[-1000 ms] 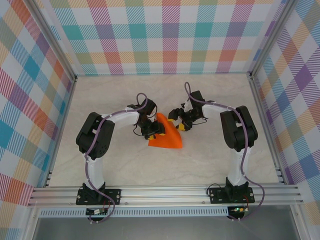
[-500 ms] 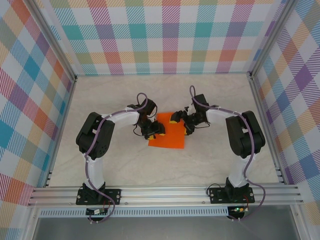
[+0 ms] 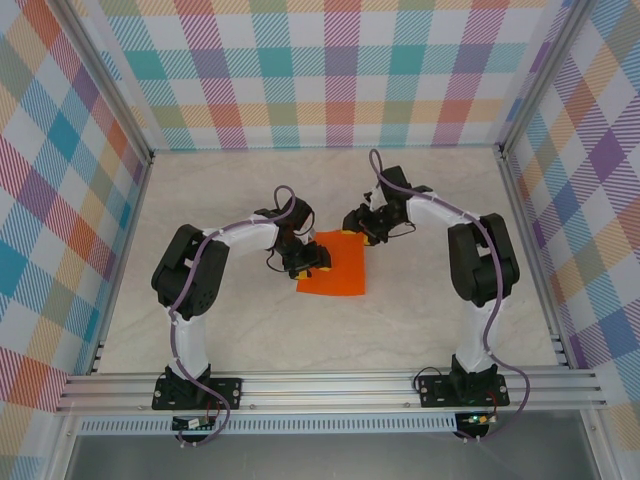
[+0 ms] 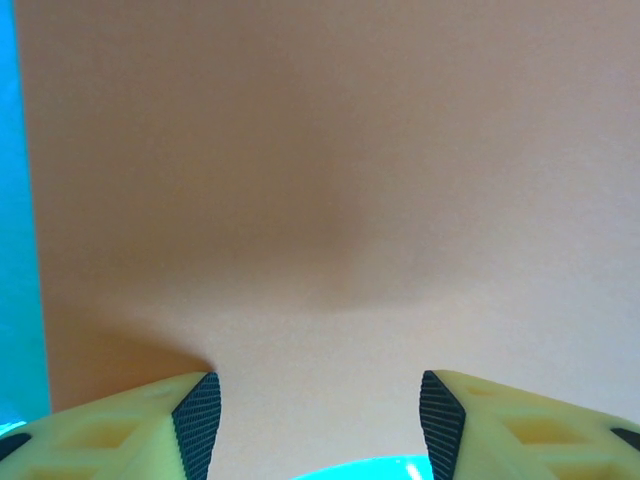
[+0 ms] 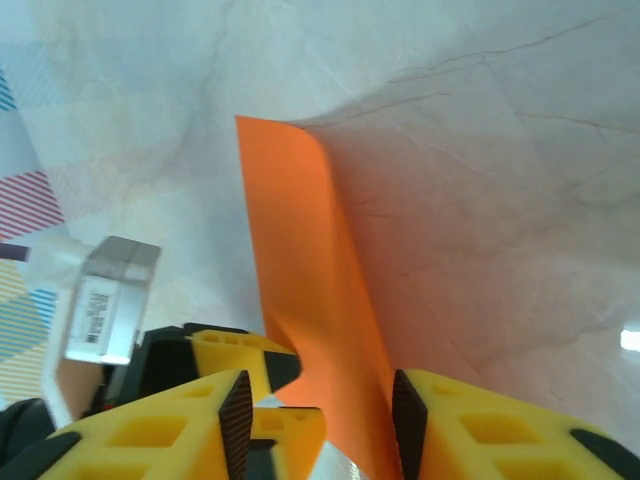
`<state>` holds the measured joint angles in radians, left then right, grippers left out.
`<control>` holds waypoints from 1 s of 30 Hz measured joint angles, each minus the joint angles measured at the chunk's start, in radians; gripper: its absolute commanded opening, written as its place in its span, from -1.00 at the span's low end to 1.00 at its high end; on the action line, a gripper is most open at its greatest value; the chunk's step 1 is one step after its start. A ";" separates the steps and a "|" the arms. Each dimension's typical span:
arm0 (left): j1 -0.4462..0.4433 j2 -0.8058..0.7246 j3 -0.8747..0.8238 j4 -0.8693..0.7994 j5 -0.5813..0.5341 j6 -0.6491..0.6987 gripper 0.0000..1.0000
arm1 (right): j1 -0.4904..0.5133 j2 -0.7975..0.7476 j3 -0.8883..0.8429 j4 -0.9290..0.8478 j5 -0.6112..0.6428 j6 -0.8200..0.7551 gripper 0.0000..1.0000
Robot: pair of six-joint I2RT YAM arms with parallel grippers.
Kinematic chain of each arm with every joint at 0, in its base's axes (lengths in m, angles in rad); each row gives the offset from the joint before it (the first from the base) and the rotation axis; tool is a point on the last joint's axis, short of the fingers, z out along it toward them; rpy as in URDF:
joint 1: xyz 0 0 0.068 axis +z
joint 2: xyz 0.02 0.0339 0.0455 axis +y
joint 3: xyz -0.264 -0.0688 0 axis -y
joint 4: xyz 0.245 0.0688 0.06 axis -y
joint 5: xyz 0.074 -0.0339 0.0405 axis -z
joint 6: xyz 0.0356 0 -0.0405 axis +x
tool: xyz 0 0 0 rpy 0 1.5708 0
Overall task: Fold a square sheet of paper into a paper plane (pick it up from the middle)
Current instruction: First fold in half a square sheet of paper at the center of the table.
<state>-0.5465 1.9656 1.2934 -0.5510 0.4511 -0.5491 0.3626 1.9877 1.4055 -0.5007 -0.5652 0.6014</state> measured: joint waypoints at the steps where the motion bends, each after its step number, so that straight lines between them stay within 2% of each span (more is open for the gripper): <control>1: 0.000 -0.002 0.000 0.001 0.000 0.000 0.23 | -0.001 0.007 0.007 -0.015 0.003 -0.008 -0.41; 5: -0.003 -0.016 0.007 -0.015 -0.009 -0.002 0.31 | -0.001 0.029 0.039 -0.082 0.023 -0.013 -0.61; 11: -0.042 -0.097 0.061 -0.026 -0.053 -0.012 0.45 | -0.001 0.030 0.071 -0.140 0.035 0.020 -0.79; 15: -0.108 -0.147 0.100 -0.028 -0.100 -0.012 0.53 | -0.001 0.030 0.096 -0.179 0.035 0.048 -0.79; 23: -0.247 -0.129 0.208 -0.104 -0.198 -0.004 0.62 | -0.001 0.032 0.130 -0.242 0.030 0.098 -0.77; 27: -0.307 -0.086 0.287 -0.156 -0.251 0.014 0.60 | -0.001 0.043 0.142 -0.269 0.026 0.102 -0.76; 30: -0.333 -0.033 0.355 -0.214 -0.296 0.029 0.51 | -0.001 0.048 0.143 -0.284 0.023 0.102 -0.76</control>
<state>-0.8799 1.9327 1.6482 -0.7650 0.1551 -0.5205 0.3618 2.0361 1.5486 -0.7849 -0.5423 0.7033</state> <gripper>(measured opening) 0.776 0.117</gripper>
